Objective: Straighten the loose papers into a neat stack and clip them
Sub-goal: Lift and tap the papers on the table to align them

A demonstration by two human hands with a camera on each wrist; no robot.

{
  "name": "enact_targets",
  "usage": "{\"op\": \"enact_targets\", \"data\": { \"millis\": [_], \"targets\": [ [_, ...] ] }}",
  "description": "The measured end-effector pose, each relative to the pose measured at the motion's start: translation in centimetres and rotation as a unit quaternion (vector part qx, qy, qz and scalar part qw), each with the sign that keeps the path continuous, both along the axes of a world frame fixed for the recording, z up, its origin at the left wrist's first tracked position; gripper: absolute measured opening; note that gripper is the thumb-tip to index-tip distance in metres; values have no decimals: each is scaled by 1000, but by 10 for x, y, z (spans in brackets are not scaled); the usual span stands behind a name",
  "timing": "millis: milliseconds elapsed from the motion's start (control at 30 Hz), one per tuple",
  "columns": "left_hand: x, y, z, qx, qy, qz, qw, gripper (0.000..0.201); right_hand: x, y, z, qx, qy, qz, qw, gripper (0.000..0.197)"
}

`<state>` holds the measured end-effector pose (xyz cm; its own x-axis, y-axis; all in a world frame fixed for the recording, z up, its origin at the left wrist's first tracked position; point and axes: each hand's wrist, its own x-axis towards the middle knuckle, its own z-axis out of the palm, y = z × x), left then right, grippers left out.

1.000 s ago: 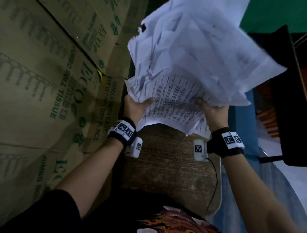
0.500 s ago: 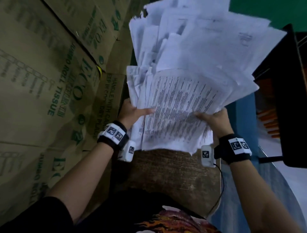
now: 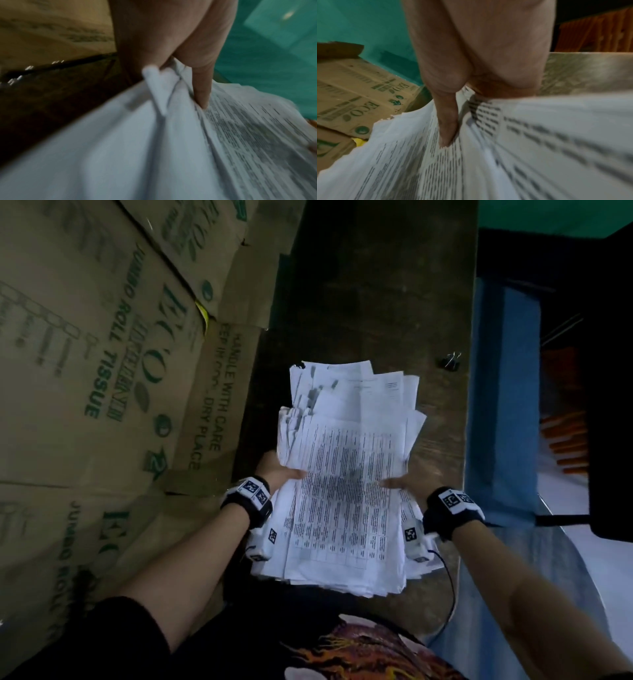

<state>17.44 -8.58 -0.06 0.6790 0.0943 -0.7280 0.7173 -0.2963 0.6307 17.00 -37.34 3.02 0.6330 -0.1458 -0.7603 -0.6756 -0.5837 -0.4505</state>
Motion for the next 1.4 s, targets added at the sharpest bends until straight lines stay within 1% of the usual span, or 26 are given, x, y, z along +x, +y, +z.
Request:
{"op": "enact_targets", "data": {
  "millis": [33,67,100,133,200,233,267,333,400,433,500,567,600,633,700,733,767,900,933,967,1067,1133,1233,1300,1333,1400],
  "targets": [
    [1,0,1,24,-9,-20,999,106,5,-2,-3,0,15,0,1000,84],
    [3,0,1,68,-32,-44,996,102,11,-3,-3,1,9,14,1000,66],
    [6,-2,3,129,-70,-71,987,106,19,-5,-1,-13,-3,37,999,51],
    [9,-4,5,192,-114,-97,970,112,27,-8,0,-17,-34,43,998,49],
    [19,-13,19,281,-195,-146,928,112,47,-11,0,-95,-96,58,989,78],
    [26,-19,21,291,-213,-189,913,108,58,-8,3,-153,-111,72,979,89],
    [34,-25,22,285,-220,-245,900,104,70,-4,6,-195,-124,85,969,91],
    [49,-40,20,274,-211,-370,862,104,96,8,14,-212,-143,130,958,89],
    [59,-51,14,294,-172,-452,825,113,125,20,18,-217,-135,184,949,96],
    [62,-53,11,307,-155,-472,812,118,136,24,20,-218,-112,199,949,102],
    [66,-55,6,323,-131,-487,801,123,160,18,1,-214,-48,195,956,118],
    [69,-54,5,330,-124,-492,796,125,178,5,-16,-207,-1,139,968,138],
    [70,-54,3,333,-124,-492,795,124,185,-2,-24,-184,4,100,978,140],
    [70,-54,3,332,-127,-489,797,122,186,-2,-19,-152,0,59,987,131],
    [71,-55,1,329,-132,-478,804,117,187,0,-13,-56,2,-8,998,85],
    [71,-56,0,327,-131,-474,807,115,187,1,-9,-18,22,-24,999,68],
    [71,-56,-1,326,-131,-471,809,113,184,2,-2,3,36,-31,999,61],
    [72,-56,-4,322,-127,-453,822,111,184,-13,-15,85,1,-43,995,53],
    [72,-55,-4,312,-133,-437,833,111,180,-11,-10,96,-12,-44,994,47],
    [71,-56,-5,293,-140,-405,855,110,175,-3,3,96,-33,-44,994,41],
    [72,-54,-9,196,-185,-211,940,110,167,0,17,112,-132,-35,984,36],
    [77,-51,-6,133,-205,-90,966,107,160,0,28,126,-173,-28,976,34],
    [86,-44,4,28,-214,53,975,107,147,-4,39,148,-201,-23,968,30],
    [94,-40,10,-12,-188,109,976,117,138,-5,43,161,-216,-22,963,25],
    [98,-37,15,-1,-169,119,978,124,134,-5,45,170,-220,-25,960,23],
    [104,-31,20,69,-140,112,981,134,129,-5,50,187,-225,-39,955,19]
  ]
}}
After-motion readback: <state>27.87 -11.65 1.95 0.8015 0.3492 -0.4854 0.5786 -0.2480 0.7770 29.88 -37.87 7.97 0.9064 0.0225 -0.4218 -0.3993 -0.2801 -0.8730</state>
